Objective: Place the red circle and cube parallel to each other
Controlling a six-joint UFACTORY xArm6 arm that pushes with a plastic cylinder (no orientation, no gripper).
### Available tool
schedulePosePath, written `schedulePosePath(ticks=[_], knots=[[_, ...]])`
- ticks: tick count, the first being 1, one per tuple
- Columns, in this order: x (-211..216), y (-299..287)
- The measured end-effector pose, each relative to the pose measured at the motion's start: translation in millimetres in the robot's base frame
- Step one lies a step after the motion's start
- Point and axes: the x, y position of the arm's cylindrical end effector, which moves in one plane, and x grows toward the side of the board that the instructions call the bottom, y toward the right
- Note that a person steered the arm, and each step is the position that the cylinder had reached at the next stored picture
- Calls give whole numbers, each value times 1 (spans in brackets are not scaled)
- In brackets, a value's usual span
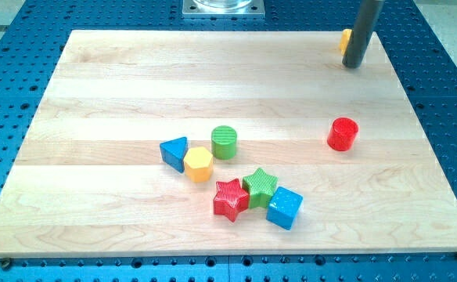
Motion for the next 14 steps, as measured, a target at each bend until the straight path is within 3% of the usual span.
schedulePosePath(ticks=[2, 3, 4, 5, 6, 7, 8, 10, 12, 13, 14], knots=[[148, -27], [200, -41], [208, -44], [263, -101], [263, -132], [280, -123], [313, -144], [312, -176], [300, -292], [256, -356], [258, -415]])
